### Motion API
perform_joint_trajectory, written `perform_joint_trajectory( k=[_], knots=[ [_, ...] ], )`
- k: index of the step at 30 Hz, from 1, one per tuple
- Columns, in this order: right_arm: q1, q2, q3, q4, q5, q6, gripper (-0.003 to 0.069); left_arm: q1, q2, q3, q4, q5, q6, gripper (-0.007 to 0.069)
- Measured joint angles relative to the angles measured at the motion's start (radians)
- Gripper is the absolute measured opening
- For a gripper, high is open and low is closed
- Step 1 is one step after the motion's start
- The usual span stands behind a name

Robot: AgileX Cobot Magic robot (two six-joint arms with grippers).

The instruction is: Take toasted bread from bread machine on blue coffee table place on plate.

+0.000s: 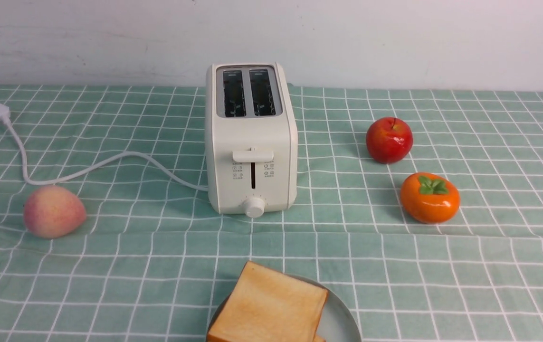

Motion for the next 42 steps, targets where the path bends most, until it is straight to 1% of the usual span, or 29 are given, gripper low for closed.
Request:
perform_joint_trajectory(
  k=[12,14,18,20,21,26,29,31,32,34,35,36,37,38,39,42],
  knots=[
    [0.0,0.0,0.0,-0.001,-0.004,0.0,0.0043,-0.006,0.0,0.0,0.008,0.001,-0.011,0.0],
    [-0.029,-0.016,0.0,-0.001,-0.014,0.0,0.0048,-0.006,0.0,0.0,0.008,0.002,-0.011,0.0002],
    [-0.16,-0.094,0.0,-0.001,-0.047,0.0,0.0053,-0.006,0.0,0.0,0.008,0.006,-0.011,0.0004],
    [-0.27,-0.147,0.0,-0.001,-0.067,0.0,0.0055,-0.006,0.0,0.0,0.008,0.009,-0.011,0.0006],
    [-0.341,-0.181,0.0,-0.001,-0.071,0.0,0.0056,-0.006,0.0,0.001,0.008,0.009,-0.011,0.0006],
    [-0.584,-0.273,0.0,-0.048,-0.069,0.0,0.0064,-0.006,0.0,0.002,0.008,0.009,-0.011,0.0009],
    [-0.672,-0.283,0.0,-0.036,-0.07,0.0,0.007,-0.006,0.0,0.002,0.008,0.009,-0.011,0.0015],
    [-0.688,-0.286,0.0,-0.007,-0.069,0.0,0.0071,-0.006,0.0,0.002,0.008,0.009,-0.011,0.0017],
    [-0.69,-0.295,0.0,0.054,-0.065,0.001,0.0072,-0.006,0.0,0.002,0.008,0.009,-0.011,0.0017],
    [-0.674,-0.316,0.0,0.237,-0.049,0.014,0.0075,-0.006,0.0,0.002,0.008,0.009,-0.011,0.0017],
    [-0.67,-0.321,0.0,0.256,-0.047,0.015,0.0076,-0.006,0.0,0.002,0.008,0.009,-0.011,0.0017],
    [-0.66,-0.345,0.0,0.433,-0.011,0.009,0.0078,-0.006,0.0,0.002,0.008,0.009,-0.012,0.0019],
    [-0.659,-0.348,0.0,0.472,0.001,0.004,0.0078,-0.006,0.0,0.002,0.008,0.009,-0.012,0.0019],
    [-0.656,-0.367,0.0,0.602,0.053,-0.031,0.008,-0.006,0.0,0.002,0.008,0.009,-0.012,0.0019],
    [-0.655,-0.379,0.0,0.689,0.089,-0.061,0.0082,-0.006,0.0,0.002,0.008,0.009,-0.012,0.0019],
    [-0.651,-0.406,0.0,0.859,0.211,-0.174,0.0086,-0.006,0.0,0.002,0.008,0.009,-0.012,0.0019]
  ],
)
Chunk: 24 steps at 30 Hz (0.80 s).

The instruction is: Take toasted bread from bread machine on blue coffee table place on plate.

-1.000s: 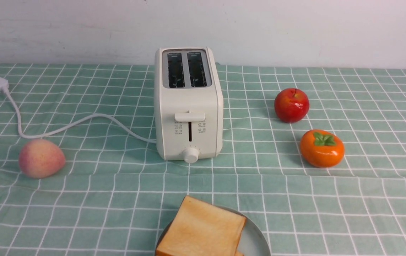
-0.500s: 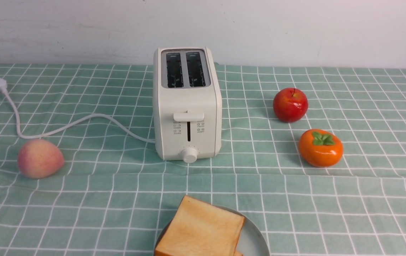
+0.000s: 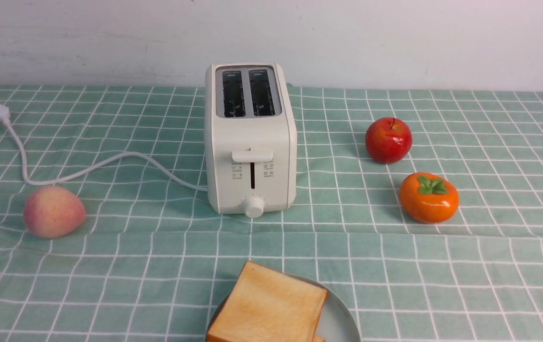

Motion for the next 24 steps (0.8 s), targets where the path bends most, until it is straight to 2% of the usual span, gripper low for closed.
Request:
perform_joint_trajectory(
  k=[1,4,7,10,12,18,24],
  knots=[
    [0.001,-0.023,0.004,0.125,0.087,-0.089,0.0086,0.0,0.0,0.0,0.0,0.0,0.0,0.0019],
    [0.001,-0.048,0.052,0.282,0.166,-0.295,0.0089,0.0,0.0,0.0,0.0,0.0,0.0,0.0019],
    [0.026,-0.048,0.163,0.376,0.108,-0.467,0.0092,0.0,0.0,0.0,0.0,0.0,0.0,0.0022],
    [0.077,-0.048,0.293,0.397,0.024,-0.55,0.0095,0.0,0.0,0.0,0.0,0.0,0.0,0.0028],
    [0.121,-0.048,0.361,0.382,-0.01,-0.569,0.0095,0.0,0.0,0.0,0.0,0.001,0.0,0.0031],
    [0.234,-0.048,0.368,0.316,-0.04,-0.571,0.0101,0.0,0.0,0.0,0.0,0.004,0.0,0.0038],
    [0.278,-0.048,0.368,0.284,-0.043,-0.571,0.0107,0.0,0.0,0.0,0.0,0.006,0.0,0.0036]
  ],
)
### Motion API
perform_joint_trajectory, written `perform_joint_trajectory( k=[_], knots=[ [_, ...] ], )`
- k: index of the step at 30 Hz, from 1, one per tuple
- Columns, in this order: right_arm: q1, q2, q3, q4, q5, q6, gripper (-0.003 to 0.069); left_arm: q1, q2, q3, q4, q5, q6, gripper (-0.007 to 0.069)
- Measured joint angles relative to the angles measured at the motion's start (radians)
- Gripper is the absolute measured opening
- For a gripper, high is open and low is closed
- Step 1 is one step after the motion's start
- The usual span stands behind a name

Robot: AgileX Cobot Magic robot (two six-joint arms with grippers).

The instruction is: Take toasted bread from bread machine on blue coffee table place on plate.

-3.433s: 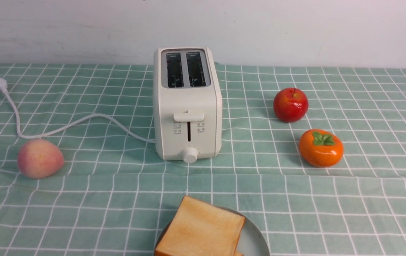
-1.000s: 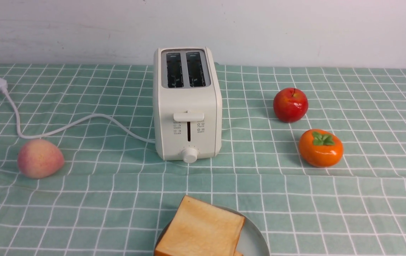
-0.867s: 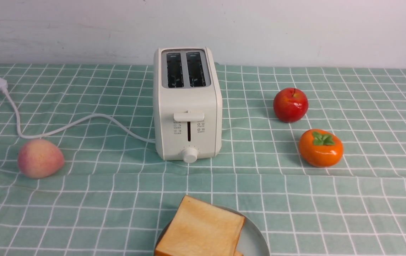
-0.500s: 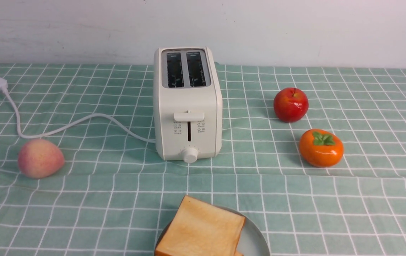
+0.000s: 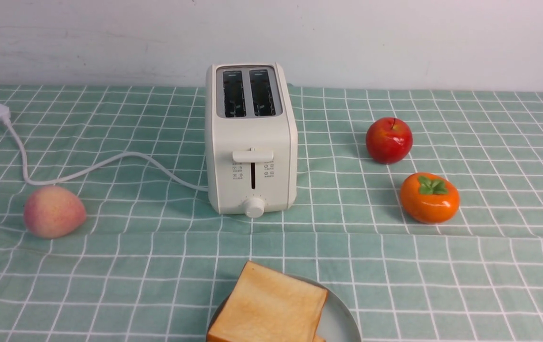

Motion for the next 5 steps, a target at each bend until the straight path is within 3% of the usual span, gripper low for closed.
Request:
perform_joint_trajectory(
  k=[5],
  knots=[
    [0.001,0.0,0.001,-0.002,0.0,0.0,0.0111,0.0,0.0,0.0,0.0,0.0,0.0,0.0037]
  ],
)
